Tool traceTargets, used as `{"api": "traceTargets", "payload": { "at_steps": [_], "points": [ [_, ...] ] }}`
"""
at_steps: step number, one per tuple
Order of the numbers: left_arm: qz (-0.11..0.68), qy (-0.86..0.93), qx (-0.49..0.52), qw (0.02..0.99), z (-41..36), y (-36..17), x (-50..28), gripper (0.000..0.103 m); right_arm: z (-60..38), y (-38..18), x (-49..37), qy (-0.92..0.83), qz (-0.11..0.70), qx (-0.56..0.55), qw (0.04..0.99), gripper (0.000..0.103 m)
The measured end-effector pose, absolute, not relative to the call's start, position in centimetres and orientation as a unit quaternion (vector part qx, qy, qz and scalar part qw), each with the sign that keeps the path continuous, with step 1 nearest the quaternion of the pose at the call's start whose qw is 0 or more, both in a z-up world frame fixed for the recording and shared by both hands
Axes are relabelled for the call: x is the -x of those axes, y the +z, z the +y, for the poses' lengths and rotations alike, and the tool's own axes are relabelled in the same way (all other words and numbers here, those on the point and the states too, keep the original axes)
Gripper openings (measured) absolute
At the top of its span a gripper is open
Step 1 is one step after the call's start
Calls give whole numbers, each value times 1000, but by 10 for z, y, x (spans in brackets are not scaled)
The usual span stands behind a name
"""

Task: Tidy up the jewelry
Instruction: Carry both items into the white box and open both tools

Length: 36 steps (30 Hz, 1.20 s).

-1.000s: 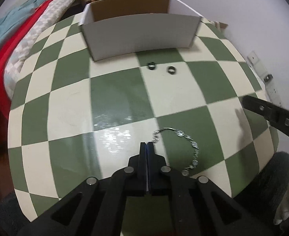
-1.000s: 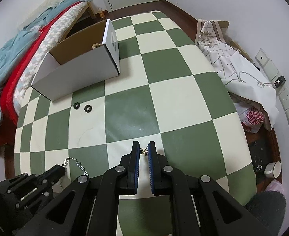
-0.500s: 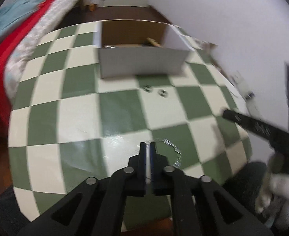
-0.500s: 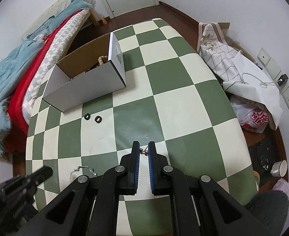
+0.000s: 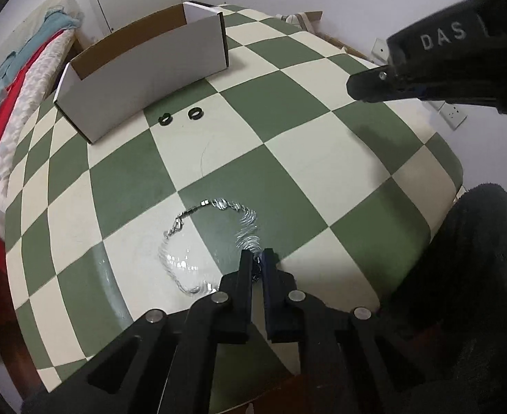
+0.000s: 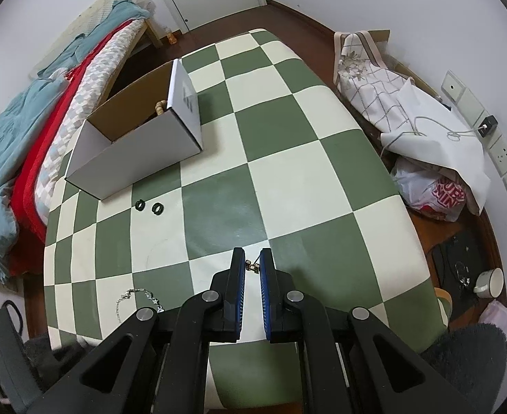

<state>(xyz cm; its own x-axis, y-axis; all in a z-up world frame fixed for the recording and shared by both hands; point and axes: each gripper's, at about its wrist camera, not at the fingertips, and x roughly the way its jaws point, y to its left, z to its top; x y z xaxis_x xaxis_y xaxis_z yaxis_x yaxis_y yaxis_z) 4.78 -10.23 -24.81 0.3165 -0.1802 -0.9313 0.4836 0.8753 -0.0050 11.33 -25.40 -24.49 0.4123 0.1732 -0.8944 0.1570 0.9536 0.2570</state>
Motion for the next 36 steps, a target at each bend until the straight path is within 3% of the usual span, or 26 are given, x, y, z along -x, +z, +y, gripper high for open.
{"api": "traceTargets", "payload": {
  "at_steps": [21, 36],
  "points": [
    [489, -200, 28, 848, -46, -144, -105, 0, -237, -205, -133, 49, 514, -166, 840, 9],
    [420, -191, 41, 886, -29, -62, -194, 0, -206, -135, -212, 106, 484, -135, 858, 9]
  ]
}}
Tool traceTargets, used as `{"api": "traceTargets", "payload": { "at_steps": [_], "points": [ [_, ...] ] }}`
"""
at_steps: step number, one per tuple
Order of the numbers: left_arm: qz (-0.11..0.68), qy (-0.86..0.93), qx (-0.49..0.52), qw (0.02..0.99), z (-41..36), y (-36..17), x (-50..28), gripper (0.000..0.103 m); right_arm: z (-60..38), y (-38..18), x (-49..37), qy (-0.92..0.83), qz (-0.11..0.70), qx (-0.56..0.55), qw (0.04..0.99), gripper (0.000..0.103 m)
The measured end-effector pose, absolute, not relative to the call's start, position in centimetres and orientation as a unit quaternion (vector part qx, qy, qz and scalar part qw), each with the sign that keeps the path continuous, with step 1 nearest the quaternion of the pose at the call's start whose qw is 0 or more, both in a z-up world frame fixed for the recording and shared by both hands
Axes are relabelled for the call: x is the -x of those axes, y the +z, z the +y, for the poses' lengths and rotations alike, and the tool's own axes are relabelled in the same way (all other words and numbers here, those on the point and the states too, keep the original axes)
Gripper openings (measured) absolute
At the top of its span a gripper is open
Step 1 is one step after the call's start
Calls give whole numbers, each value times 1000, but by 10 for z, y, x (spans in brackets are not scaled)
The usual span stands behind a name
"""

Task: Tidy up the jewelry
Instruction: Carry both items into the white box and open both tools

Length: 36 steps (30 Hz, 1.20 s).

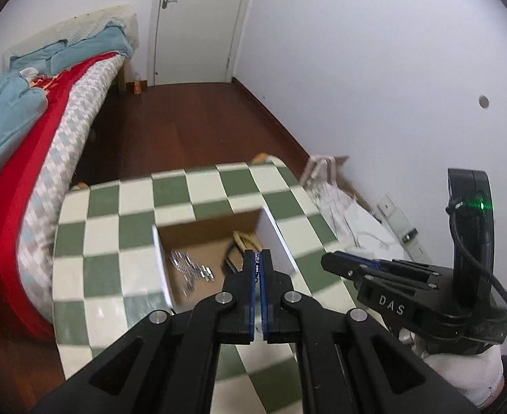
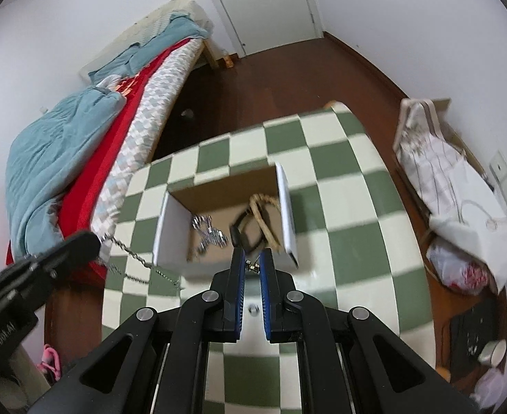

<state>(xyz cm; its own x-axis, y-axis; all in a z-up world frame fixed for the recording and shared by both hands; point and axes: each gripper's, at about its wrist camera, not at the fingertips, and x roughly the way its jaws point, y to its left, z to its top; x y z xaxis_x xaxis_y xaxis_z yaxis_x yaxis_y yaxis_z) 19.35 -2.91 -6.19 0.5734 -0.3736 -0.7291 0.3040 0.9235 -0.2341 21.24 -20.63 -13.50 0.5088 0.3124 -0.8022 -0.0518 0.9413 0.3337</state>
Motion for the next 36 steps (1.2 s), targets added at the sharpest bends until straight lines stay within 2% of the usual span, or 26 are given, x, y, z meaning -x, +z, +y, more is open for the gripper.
{"api": "traceTargets", "payload": {
  "at_steps": [6, 13, 20, 21, 22, 23, 24, 25, 27, 29, 31, 33, 35, 36],
  "points": [
    [441, -181, 66, 877, -14, -77, -243, 0, -186, -143, -271, 133, 512, -125, 840, 9],
    [506, -173, 102, 839, -1, -129, -288, 1, -157, -182, -334, 163, 563, -126, 801, 9],
    [545, -114, 108, 823, 7, -160, -302, 5, -149, -217, -370, 173, 607, -181, 754, 10],
    [547, -104, 106, 824, 9, -161, -302, 6, -150, -218, -371, 172, 606, -182, 755, 11],
    [547, -94, 102, 826, 11, -162, -301, 6, -150, -219, -373, 172, 605, -180, 756, 16],
    [545, -84, 96, 828, 12, -162, -301, 8, -151, -218, -373, 166, 603, -174, 761, 27],
    [543, -72, 89, 832, 14, -161, -300, 16, -151, -216, -372, 164, 601, -173, 763, 33],
    [541, -66, 88, 834, 16, -160, -300, 24, -152, -215, -372, 166, 597, -174, 765, 44],
    [532, -49, 86, 841, 21, -157, -297, 62, -155, -209, -371, 158, 591, -165, 774, 48],
    [518, -32, 85, 850, 27, -152, -293, 70, -158, -204, -369, 151, 583, -160, 782, 48],
    [509, -16, 71, 858, 30, -148, -288, 70, -162, -197, -364, 134, 575, -144, 794, 50],
    [500, 2, 49, 865, 32, -145, -282, 77, -166, -190, -356, 118, 566, -123, 806, 60],
    [484, 23, 26, 874, 32, -142, -272, 90, -167, -183, -343, 93, 555, -86, 822, 78],
    [480, 30, 20, 877, 33, -142, -269, 94, -167, -180, -337, 81, 551, -70, 828, 82]
  ]
}}
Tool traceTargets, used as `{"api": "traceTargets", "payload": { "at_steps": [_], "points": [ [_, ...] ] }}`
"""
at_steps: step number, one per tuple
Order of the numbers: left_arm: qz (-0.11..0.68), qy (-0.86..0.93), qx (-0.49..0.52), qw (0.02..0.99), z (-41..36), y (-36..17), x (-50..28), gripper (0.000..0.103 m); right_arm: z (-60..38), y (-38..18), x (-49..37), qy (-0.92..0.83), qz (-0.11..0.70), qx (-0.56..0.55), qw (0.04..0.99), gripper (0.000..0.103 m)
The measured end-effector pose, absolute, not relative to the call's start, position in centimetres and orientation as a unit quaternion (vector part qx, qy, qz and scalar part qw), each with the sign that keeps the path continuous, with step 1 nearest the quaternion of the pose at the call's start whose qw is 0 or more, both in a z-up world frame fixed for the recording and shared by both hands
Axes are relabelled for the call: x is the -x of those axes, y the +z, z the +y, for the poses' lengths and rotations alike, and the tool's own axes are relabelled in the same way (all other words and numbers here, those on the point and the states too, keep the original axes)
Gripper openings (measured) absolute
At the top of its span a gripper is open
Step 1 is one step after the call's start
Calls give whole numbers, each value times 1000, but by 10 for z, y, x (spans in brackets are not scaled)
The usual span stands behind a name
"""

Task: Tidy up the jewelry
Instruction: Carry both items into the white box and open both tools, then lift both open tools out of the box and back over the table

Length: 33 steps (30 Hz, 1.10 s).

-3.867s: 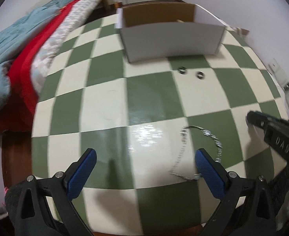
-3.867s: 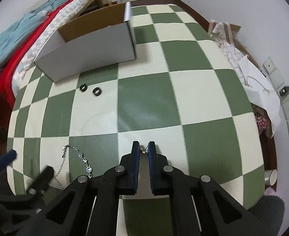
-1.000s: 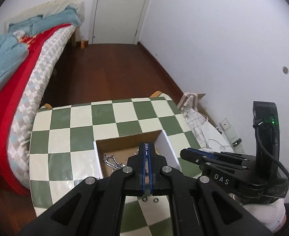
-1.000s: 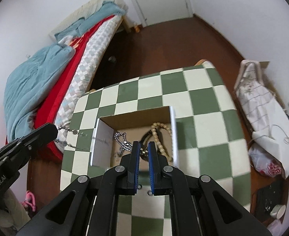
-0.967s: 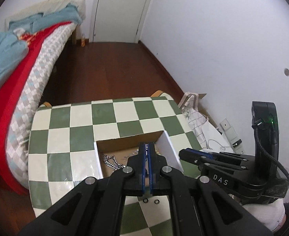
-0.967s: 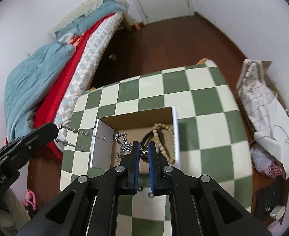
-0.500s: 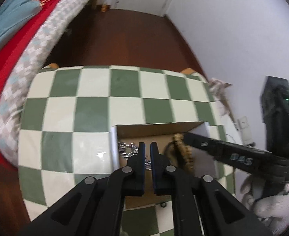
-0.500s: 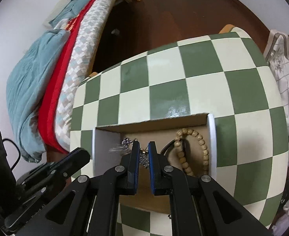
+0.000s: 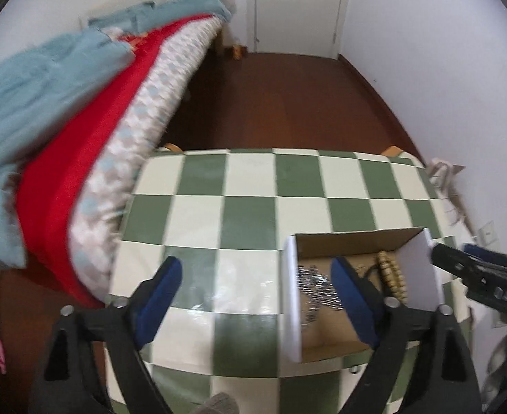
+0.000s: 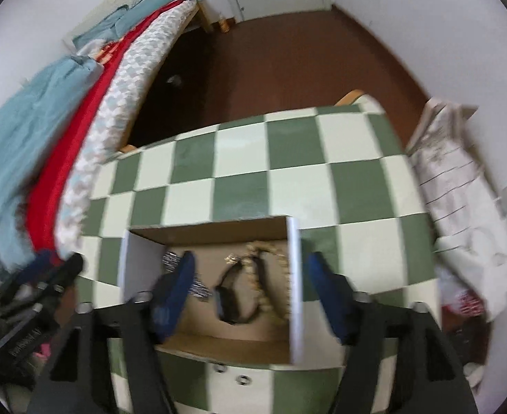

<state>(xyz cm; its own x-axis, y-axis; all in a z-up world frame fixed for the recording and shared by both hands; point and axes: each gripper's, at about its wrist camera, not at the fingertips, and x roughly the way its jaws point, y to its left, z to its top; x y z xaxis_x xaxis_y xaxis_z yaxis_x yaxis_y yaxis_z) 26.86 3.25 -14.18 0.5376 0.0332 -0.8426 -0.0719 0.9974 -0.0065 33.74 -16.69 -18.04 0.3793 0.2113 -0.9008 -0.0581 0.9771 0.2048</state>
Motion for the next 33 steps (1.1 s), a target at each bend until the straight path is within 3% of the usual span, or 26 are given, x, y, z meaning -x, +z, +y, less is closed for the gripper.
{"api": "traceTargets", "payload": {
  "at_steps": [3, 6, 15, 33],
  "points": [
    [482, 42, 6, 875, 31, -144, -256, 103, -167, -178, -321, 62, 545, -38, 835, 92],
    [480, 52, -16, 875, 25, -145, -245, 103, -166, -180, -304, 42, 546, -10, 836, 102],
    [448, 55, -22, 892, 16, -122, -211, 103, -163, -172, -259, 17, 531, 26, 847, 103],
    [379, 68, -14, 923, 17, -57, -130, 103, -167, -84, -174, 14, 445, 23, 895, 103]
  ]
}}
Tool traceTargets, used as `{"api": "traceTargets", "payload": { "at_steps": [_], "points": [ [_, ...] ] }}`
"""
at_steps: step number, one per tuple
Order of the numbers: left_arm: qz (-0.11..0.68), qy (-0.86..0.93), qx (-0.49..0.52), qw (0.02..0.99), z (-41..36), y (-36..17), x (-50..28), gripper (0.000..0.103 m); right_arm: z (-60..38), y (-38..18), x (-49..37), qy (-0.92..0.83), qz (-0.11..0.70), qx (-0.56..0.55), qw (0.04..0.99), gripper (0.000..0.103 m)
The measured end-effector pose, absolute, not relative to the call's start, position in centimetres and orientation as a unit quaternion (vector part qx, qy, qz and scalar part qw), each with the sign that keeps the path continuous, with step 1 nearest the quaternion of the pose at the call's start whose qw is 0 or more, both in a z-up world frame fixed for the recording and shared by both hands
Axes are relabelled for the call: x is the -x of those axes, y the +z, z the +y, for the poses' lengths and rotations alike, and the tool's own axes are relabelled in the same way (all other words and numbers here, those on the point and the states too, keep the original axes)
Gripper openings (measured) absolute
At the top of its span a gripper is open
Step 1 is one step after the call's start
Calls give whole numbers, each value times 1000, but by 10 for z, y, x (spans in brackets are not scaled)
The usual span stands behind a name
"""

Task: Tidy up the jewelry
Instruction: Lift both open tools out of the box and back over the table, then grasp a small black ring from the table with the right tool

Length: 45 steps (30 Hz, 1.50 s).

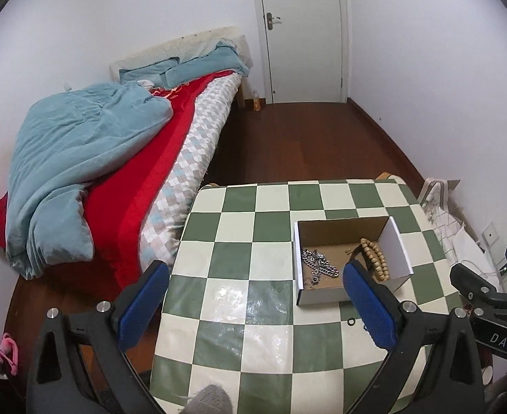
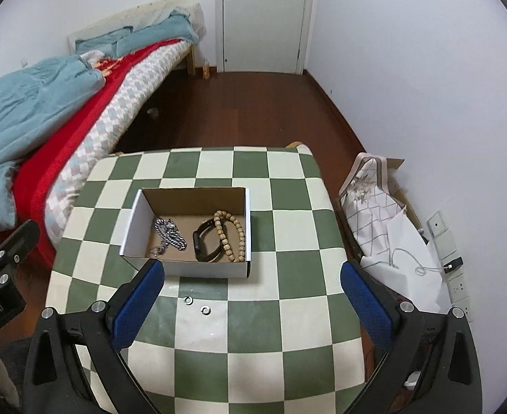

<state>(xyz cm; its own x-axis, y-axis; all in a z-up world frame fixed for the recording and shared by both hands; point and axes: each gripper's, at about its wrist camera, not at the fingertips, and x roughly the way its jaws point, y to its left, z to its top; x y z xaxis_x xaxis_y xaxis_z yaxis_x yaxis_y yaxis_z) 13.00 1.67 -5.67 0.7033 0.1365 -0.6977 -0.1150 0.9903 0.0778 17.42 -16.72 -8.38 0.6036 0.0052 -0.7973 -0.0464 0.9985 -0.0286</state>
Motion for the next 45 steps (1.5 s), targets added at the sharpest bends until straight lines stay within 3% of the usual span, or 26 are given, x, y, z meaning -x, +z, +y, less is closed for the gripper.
{"api": "traceTargets", "payload": {
  "at_steps": [7, 13, 15, 17, 20, 28, 30, 32, 33, 45],
  "points": [
    [377, 90, -12, 922, 19, -69, -119, 103, -168, -86, -156, 26, 446, 1, 895, 103],
    [413, 128, -31, 901, 23, -123, -126, 103, -163, -157, -162, 34, 488, -14, 872, 102],
    [430, 141, -39, 891, 24, -145, -131, 103, -160, -185, -166, 39, 503, -18, 863, 90],
    [448, 144, -39, 881, 26, -166, -136, 103, -156, -215, -173, 46, 521, -23, 852, 67],
    [471, 146, -38, 869, 29, -190, -142, 103, -148, -252, -182, 55, 539, -28, 840, 66],
    [504, 147, -39, 850, 38, -224, -154, 103, -117, -289, -190, 69, 530, 18, 845, 58],
    [507, 146, -37, 849, 40, -227, -155, 103, -110, -290, -190, 67, 522, 38, 849, 46],
    [511, 143, -34, 847, 40, -229, -157, 103, -105, -287, -191, 72, 517, 46, 852, 20],
    [513, 141, -34, 846, 40, -230, -157, 103, -102, -286, -190, 75, 516, 50, 852, 14],
    [526, 70, -4, 848, 0, -230, -165, 102, -163, -263, -185, 56, 507, -52, 859, 14]
  ]
}}
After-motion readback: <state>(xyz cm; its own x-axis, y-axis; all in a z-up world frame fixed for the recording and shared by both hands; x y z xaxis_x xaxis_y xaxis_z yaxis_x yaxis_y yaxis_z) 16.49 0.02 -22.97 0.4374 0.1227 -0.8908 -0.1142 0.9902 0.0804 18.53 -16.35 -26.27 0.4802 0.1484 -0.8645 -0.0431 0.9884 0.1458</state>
